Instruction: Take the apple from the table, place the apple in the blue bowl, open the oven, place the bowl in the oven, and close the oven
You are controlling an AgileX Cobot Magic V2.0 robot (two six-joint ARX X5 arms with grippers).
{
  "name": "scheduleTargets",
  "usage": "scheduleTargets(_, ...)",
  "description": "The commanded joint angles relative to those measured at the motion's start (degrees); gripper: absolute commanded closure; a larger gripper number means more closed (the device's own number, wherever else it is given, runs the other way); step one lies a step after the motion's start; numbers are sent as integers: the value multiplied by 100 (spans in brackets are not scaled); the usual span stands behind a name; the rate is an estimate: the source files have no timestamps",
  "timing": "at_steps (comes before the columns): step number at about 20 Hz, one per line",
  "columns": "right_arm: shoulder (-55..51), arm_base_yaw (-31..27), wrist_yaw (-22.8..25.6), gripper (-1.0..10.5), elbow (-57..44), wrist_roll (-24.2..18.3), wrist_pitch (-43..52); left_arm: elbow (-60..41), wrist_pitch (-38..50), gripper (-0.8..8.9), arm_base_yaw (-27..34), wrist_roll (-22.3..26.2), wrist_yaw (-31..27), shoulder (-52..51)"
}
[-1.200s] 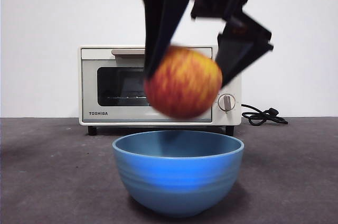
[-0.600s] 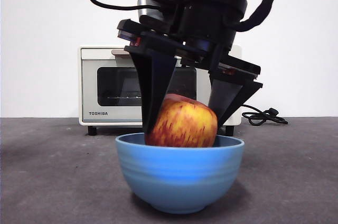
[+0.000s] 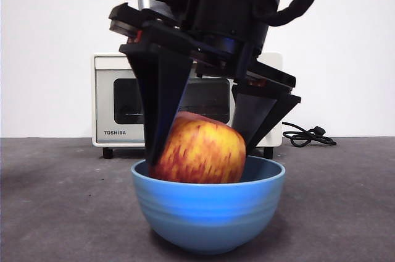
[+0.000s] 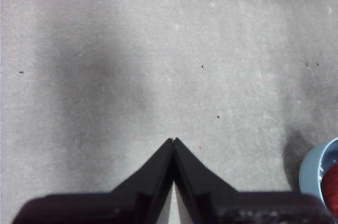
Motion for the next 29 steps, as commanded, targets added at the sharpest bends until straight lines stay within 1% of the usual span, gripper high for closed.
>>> scheduleTargets(1,39,9,37,679,9,26,33,-4,37,818,-20,92,-7,7)
scheduleTargets(2,39,9,35,651,9,28,42,-4,35,818,-20,92,-9,7)
scheduleTargets(4,39,9,35,651,9,33,44,-4,28,818,-20,96,-9,7)
scheduleTargets(5,39,9,37,629,9,46,46,-4,20,818,-20,109,-7,7)
scheduleTargets(7,39,9,79,473,9,96,42,-4,2,818,-20,109,-7,7)
scheduleTargets(8,39,9,79,437,9,118,42,-4,-9,818,-20,111,-7,7)
scheduleTargets(12,37,11,74,443,9,179,-35,-4,-9,818,-20,114,-7,7)
scheduleTargets(13,31,13,76,444,9,264,-83,-4,-7,818,-20,127,-7,7)
scheduleTargets(16,-278,11,122,454,11,267,-136,2,57,819,-20,216,11,7)
scheduleTargets(18,-669,11,229,552,11,269,-186,31,243,819,-20,205,39,37)
scheduleTargets(19,-914,11,398,617,11,269,-267,101,293,819,-24,184,107,90)
scheduleTargets(20,-1187,7,667,710,11,269,-398,225,302,819,-24,166,271,199)
scheduleTargets(22,-1718,7,1325,938,11,271,-708,586,299,819,-24,164,586,542)
scheduleTargets(23,-1976,7,1679,961,11,299,-885,811,302,819,-37,164,638,754)
scheduleTargets(24,-2212,7,2004,958,11,337,-1073,1049,326,819,-85,166,632,977)
scheduleTargets(26,-2636,-4,2483,958,11,452,-1475,1582,361,819,-227,166,632,1453)
scheduleTargets(28,-3005,-46,2835,957,11,621,-1880,2164,420,819,-407,164,634,1958)
scheduleTargets(29,-3178,-98,2881,958,9,660,-2026,2463,463,819,-525,157,634,2218)
